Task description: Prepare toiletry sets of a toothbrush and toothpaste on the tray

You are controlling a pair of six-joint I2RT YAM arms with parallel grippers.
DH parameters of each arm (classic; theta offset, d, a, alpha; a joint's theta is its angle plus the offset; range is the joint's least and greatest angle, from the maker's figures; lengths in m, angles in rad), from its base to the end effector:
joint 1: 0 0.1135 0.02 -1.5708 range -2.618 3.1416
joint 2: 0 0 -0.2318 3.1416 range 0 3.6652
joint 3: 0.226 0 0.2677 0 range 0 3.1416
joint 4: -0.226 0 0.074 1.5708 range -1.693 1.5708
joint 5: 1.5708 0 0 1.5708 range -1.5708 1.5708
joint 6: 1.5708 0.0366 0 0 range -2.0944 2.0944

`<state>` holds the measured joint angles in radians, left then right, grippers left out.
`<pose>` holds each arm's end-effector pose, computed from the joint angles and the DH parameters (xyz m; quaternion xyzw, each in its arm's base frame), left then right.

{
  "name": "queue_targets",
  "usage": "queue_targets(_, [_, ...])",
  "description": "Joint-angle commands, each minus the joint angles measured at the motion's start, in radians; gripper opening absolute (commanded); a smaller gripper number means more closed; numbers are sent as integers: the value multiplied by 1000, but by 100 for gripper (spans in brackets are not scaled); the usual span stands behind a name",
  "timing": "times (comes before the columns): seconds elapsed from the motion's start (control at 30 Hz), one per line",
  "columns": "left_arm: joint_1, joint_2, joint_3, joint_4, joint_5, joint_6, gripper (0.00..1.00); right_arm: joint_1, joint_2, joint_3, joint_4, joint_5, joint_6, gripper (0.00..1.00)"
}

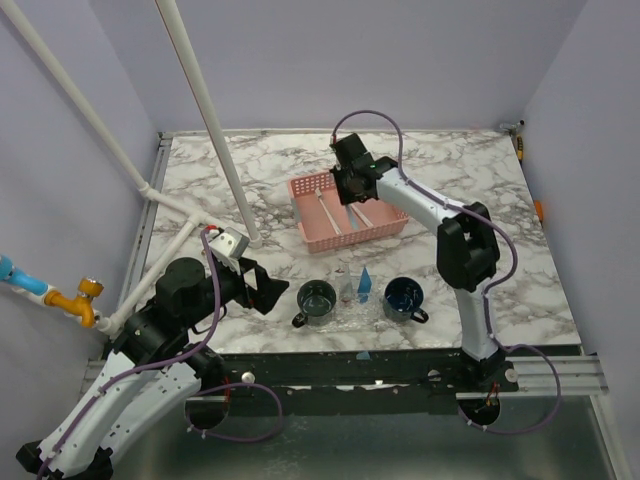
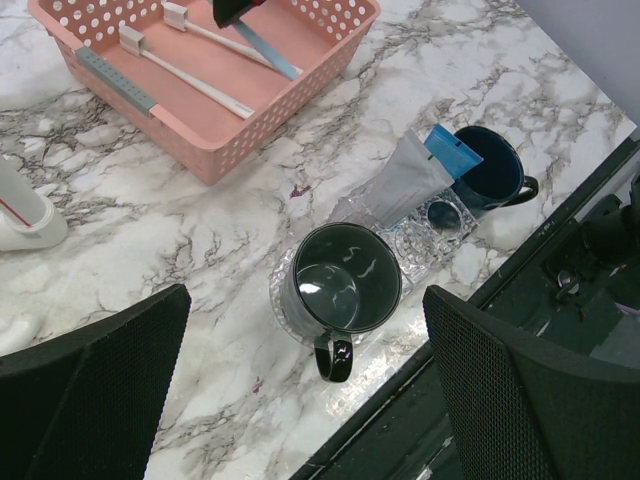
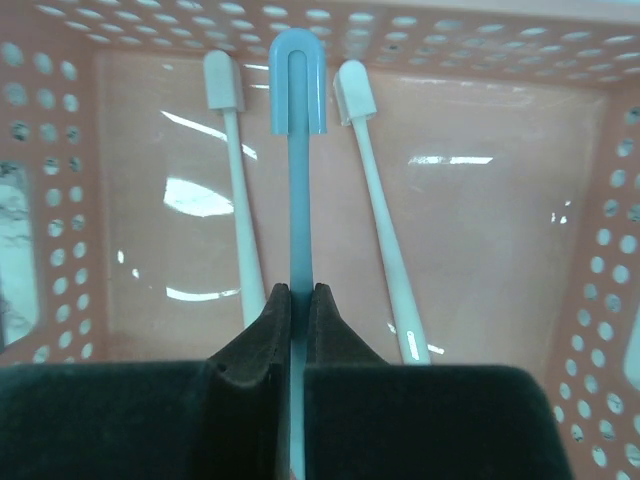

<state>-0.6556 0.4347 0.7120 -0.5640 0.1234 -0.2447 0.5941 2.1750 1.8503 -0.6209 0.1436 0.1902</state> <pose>0.1162 -0.0951 0.3090 0.1992 0.7750 -0.3045 0.5167 0.4028 0.2658 0.1885 -0.1687 0.9342 0.0541 0.3095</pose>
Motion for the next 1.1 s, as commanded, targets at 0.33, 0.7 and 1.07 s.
queue_targets(0.33, [2,29,52,29,65,-37,99,2,-433,-262,251,-55,87,0])
queue_targets(0.7, [3,103,172,152,267,-157,99,37,-829,-516,464,-408,300,1])
queue_targets(1.07, [2,142,160,424,453,-400,99,72,-1053,-759,915,-716,672,0])
